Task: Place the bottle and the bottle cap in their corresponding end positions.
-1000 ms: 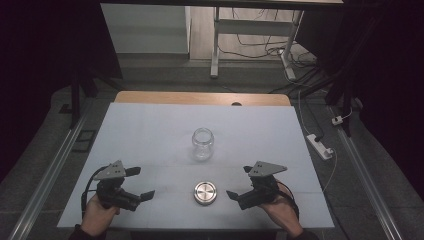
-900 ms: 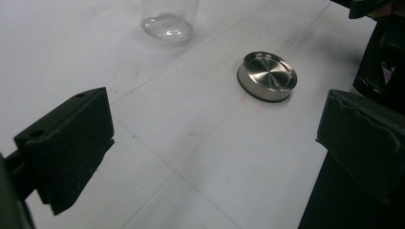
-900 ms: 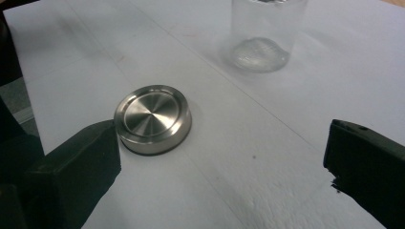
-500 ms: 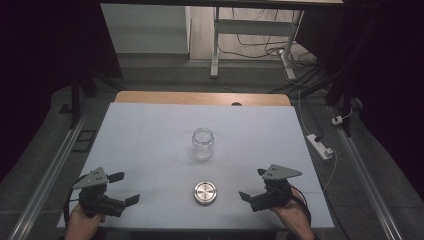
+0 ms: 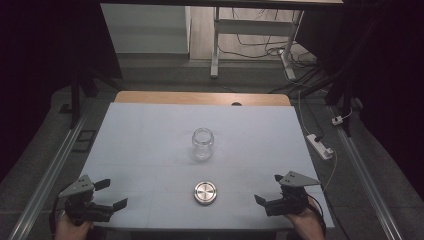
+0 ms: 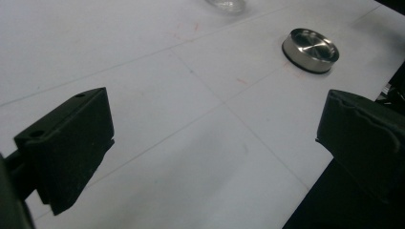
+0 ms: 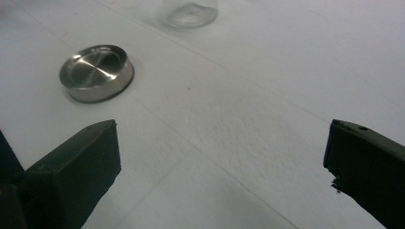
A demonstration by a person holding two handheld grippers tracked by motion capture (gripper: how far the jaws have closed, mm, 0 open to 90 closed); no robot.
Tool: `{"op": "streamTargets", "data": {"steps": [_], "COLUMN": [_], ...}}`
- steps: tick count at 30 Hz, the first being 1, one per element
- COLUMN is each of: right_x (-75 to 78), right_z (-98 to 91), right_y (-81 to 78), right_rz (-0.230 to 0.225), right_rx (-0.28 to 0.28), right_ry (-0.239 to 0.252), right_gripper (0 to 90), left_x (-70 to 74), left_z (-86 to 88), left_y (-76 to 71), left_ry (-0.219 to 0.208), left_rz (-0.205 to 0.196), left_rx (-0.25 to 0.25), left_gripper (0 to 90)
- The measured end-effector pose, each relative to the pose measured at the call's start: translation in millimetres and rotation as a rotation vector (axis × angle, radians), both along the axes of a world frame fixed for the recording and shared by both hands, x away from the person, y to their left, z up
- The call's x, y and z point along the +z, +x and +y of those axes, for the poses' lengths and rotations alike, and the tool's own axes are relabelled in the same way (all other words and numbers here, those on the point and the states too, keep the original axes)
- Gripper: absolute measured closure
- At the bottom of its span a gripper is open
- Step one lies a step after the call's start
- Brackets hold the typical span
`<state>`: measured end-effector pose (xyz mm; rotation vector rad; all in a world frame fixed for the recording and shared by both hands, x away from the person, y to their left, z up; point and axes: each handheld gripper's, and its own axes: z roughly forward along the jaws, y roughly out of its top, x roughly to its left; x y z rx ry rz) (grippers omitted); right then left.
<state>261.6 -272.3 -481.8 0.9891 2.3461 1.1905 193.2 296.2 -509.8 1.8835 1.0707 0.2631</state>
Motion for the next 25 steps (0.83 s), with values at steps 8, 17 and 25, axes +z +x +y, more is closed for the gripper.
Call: {"op": "streamTargets", "data": {"steps": [8, 17, 25], "right_x": [-8.7, -15.8, -15.9], "right_z": [-15.5, -26.1, -30.1], "right_y": [-7.3, -15.5, -17.6], "right_rz": [0.021, 0.047, 0.068], "right_rx": [-0.053, -0.094, -0.119], "right_ry": [-0.01, -0.027, -0.03], "right_gripper": [0.0, 0.0, 0.0], "left_x": [-8.9, -12.6, -13.9], "left_z": [6.6, 7.4, 9.9], "left_y": [-4.1, -9.3, -8.7], "left_ry": [0.001, 0.05, 0.065], "left_rz": [0.032, 0.055, 0.094], "left_rx": [0.019, 0.04, 0.057], "left_gripper": [0.0, 0.0, 0.0]}}
